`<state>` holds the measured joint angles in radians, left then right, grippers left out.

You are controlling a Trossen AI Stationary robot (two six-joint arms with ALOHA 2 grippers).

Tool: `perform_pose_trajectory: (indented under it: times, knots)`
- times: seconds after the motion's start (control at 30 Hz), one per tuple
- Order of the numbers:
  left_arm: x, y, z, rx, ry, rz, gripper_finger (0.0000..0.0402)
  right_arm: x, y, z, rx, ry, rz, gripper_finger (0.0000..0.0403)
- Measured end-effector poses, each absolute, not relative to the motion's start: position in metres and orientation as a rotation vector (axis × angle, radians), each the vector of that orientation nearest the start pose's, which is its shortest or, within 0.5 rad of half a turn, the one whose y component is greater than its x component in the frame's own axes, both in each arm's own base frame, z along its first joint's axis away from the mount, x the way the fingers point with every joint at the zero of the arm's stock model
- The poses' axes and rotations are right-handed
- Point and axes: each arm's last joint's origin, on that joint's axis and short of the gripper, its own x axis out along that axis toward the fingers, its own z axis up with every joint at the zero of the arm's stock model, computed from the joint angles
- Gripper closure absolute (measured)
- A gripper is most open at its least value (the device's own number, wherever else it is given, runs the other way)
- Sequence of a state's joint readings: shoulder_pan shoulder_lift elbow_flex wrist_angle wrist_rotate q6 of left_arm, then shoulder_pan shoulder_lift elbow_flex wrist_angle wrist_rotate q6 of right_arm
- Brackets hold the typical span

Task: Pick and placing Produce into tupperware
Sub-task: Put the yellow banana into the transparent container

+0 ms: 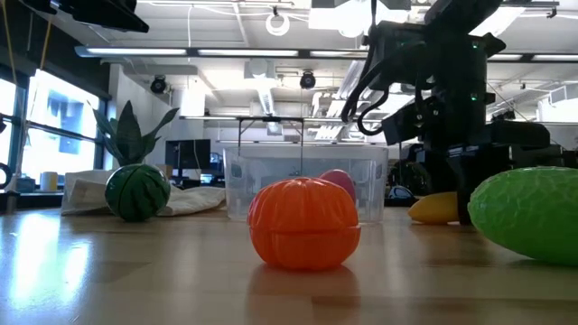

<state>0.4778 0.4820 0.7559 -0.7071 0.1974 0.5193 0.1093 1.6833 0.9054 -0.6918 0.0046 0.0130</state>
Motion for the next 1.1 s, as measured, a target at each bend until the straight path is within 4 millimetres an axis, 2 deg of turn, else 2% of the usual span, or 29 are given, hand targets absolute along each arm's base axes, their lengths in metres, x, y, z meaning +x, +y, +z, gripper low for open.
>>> perform_pose_trajectory:
  times: [0.5, 0.9, 1.0, 1.1]
  knots:
    - [0.085, 0.038, 0.31, 0.365, 0.469, 0.162, 0.0316, 0.274, 0.03, 0.141, -0.049, 1.47, 0.05, 0.0247]
    - [0.085, 0.038, 0.31, 0.364, 0.469, 0.162, 0.0316, 0.274, 0.03, 0.142, -0.04, 1.467, 0.052, 0.0249]
    - [0.085, 0.038, 0.31, 0.365, 0.469, 0.162, 0.0316, 0.273, 0.031, 0.146, -0.027, 1.466, 0.048, 0.0249]
    - [0.085, 0.038, 0.31, 0.365, 0.469, 0.163, 0.0316, 0.272, 0.032, 0.158, -0.021, 1.456, 0.047, 0.0249]
